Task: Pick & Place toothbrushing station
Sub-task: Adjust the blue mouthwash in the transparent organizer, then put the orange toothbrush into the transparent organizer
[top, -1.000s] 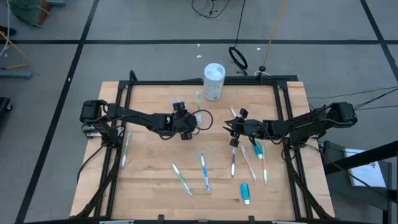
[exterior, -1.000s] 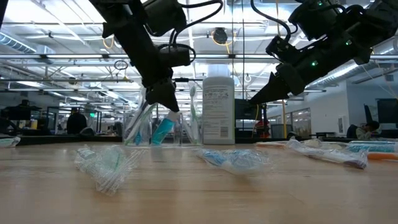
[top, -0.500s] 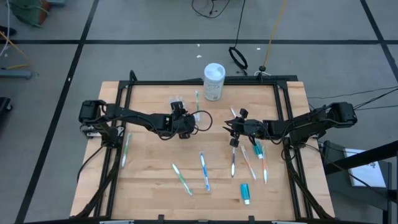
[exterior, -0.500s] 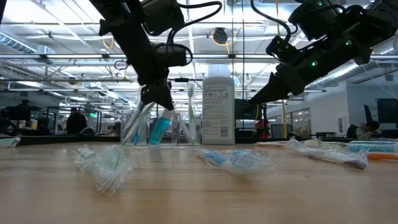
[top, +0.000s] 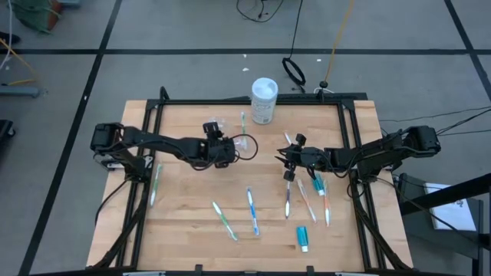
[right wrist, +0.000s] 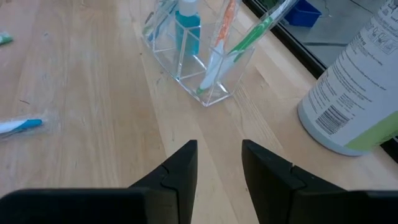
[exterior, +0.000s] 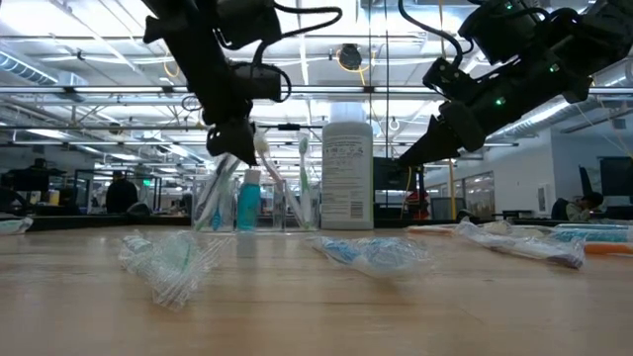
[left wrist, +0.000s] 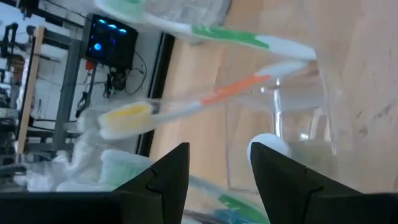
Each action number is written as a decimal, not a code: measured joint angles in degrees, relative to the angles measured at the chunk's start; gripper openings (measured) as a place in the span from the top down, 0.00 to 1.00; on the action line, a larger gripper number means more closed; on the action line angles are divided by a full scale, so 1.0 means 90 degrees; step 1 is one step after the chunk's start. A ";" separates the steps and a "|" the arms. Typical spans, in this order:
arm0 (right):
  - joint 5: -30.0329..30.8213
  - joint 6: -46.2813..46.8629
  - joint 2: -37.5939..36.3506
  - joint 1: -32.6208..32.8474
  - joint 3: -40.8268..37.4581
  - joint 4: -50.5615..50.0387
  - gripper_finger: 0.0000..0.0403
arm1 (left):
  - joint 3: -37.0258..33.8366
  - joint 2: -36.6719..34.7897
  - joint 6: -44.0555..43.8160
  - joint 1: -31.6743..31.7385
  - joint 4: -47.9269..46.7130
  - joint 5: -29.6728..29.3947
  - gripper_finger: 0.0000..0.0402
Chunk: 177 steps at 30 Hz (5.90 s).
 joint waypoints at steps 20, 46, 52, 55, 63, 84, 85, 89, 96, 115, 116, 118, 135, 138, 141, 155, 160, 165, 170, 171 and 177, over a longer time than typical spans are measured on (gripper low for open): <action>0.0000 0.0000 0.0002 0.0000 0.0000 -0.0005 0.71 | 0.0002 -0.0285 0.0035 -0.0013 0.0521 0.1720 0.56; 0.0005 -0.0049 0.0002 0.0002 0.0000 -0.0005 0.71 | 0.0002 -0.0051 -0.0324 0.0192 0.1156 0.1868 0.56; 0.0005 -0.0052 0.0000 0.0002 -0.0002 -0.0008 0.71 | 0.0000 0.0447 0.0162 0.0317 0.1146 0.1685 0.56; 0.0006 -0.0053 0.0001 0.0002 -0.0002 -0.0002 0.71 | 0.0000 0.0462 0.0249 0.0308 0.1087 0.1306 0.56; 0.0007 -0.0068 0.0000 0.0002 -0.0002 -0.0004 0.71 | 0.0000 0.0380 0.0269 0.0308 0.0569 0.1113 0.56; 0.0002 -0.0056 0.0000 0.0001 -0.0005 -0.0005 0.71 | -0.0002 0.0288 -0.0477 0.0590 0.0892 0.1368 0.56; 0.0002 -0.0056 0.0001 0.0002 -0.0005 -0.0007 0.71 | -0.0001 0.0286 -0.0518 0.0610 0.0872 0.1365 0.56; 0.0002 -0.0056 0.0000 0.0002 -0.0005 -0.0007 0.71 | 0.0005 0.0271 -0.0593 0.0706 0.0617 0.1251 0.56; 0.0007 -0.0118 0.0000 0.0002 -0.0005 -0.0005 0.71 | 0.0005 0.0268 -0.0433 0.0741 0.0614 0.0891 0.56; 0.0019 -0.0243 0.0000 0.0001 -0.0005 -0.0002 0.71 | 0.0007 0.0259 -0.0039 0.0842 0.0168 0.0006 0.56; 0.0019 -0.0248 0.0002 0.0002 -0.0005 -0.0002 0.71 | 0.0007 0.0259 -0.0076 0.0852 0.0165 -0.0005 0.56; 0.0019 -0.0249 0.0000 0.0000 -0.0005 -0.0002 0.71 | 0.0007 0.0259 -0.0110 0.0869 0.0157 -0.0010 0.56; 0.0022 -0.0440 0.0000 -0.0002 -0.0005 0.0093 0.71 | 0.0002 -0.1033 -0.0790 0.0845 -0.0696 0.0034 0.56; 0.0022 -0.0377 0.0002 -0.0002 -0.0005 0.0097 0.71 | 0.0002 -0.1410 -0.0803 0.0786 -0.0659 0.0029 0.56; 0.0022 -0.0127 0.0000 -0.0002 -0.0005 0.0154 0.71 | 0.0002 -0.1795 -0.1051 0.0692 -0.0659 0.0133 0.56; -0.0116 0.1229 -0.0996 0.0455 0.0111 -0.1010 0.71 | 0.0005 -0.2970 -0.1295 0.0432 -0.0673 0.0190 0.56; -0.0482 0.1280 -0.1718 0.0798 0.0148 -0.1855 0.71 | 0.0005 -0.2923 -0.1279 0.0432 -0.0681 0.0204 0.56; -0.0015 0.1282 -0.1892 0.0927 0.0124 -0.3083 0.71 | 0.0002 -0.2739 -0.1294 0.0432 -0.0658 0.0426 0.56; 0.1153 0.1725 -0.1754 0.0878 -0.0426 -0.3098 0.68 | 0.0002 -0.2658 -0.1421 0.0432 -0.0647 0.0903 0.56; 0.1402 0.1818 -0.1740 0.0833 -0.0537 -0.3105 0.67 | 0.0002 -0.2637 -0.1421 0.0432 -0.0646 0.0976 0.56; 0.1627 0.2478 -0.1729 0.0453 -0.1184 -0.2979 0.56 | 0.0002 -0.2617 -0.1421 0.0432 -0.0641 0.1192 0.56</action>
